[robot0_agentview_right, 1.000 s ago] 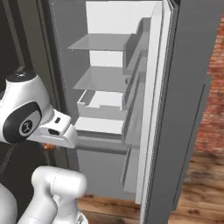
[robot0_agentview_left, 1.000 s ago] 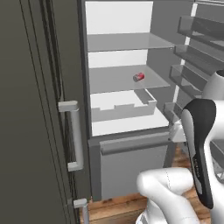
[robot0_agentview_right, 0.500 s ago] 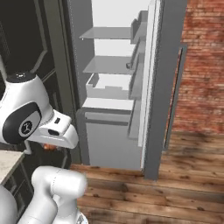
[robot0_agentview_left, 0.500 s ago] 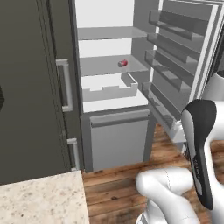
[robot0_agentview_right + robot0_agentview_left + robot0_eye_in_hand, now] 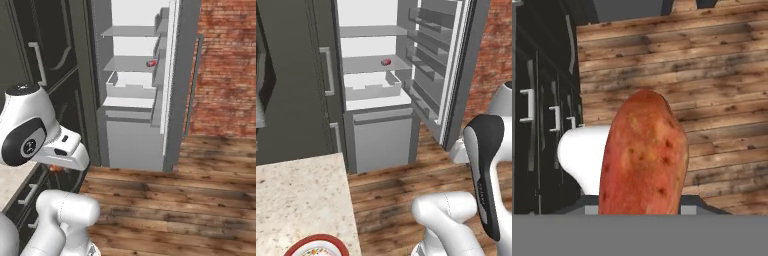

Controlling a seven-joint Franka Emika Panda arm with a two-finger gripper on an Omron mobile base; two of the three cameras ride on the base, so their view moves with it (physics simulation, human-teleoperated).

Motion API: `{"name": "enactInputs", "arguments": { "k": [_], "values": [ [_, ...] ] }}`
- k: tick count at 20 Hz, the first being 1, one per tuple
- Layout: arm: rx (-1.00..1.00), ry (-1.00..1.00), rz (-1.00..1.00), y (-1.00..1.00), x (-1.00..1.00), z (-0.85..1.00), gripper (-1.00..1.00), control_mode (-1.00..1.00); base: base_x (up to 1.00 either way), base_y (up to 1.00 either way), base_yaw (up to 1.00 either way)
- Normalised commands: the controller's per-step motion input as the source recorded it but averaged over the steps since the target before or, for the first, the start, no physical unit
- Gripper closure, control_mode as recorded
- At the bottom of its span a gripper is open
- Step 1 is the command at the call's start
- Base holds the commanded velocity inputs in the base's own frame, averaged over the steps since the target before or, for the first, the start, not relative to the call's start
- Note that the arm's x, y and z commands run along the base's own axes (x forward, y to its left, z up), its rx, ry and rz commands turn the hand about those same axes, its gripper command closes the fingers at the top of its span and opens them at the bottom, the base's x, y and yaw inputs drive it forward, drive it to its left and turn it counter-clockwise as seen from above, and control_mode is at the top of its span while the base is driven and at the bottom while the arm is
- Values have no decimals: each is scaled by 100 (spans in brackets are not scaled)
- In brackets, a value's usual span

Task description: Pick sweet potato from the fridge and place it on the plate on the counter.

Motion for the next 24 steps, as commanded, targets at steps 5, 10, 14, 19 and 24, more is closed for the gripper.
{"name": "enactInputs", "arguments": {
  "k": [5, 10, 14, 19, 24],
  "values": [
    [0, 0, 0, 0, 0, 0, 100, 100, -20, 2, 12],
    [0, 0, 0, 0, 0, 0, 100, 100, 0, -37, 57],
    [0, 0, 0, 0, 0, 0, 100, 100, 0, -48, 80],
    [0, 0, 0, 0, 0, 0, 100, 100, 0, -38, 83],
    [0, 0, 0, 0, 0, 0, 100, 100, -6, -7, 84]
  ]
}}
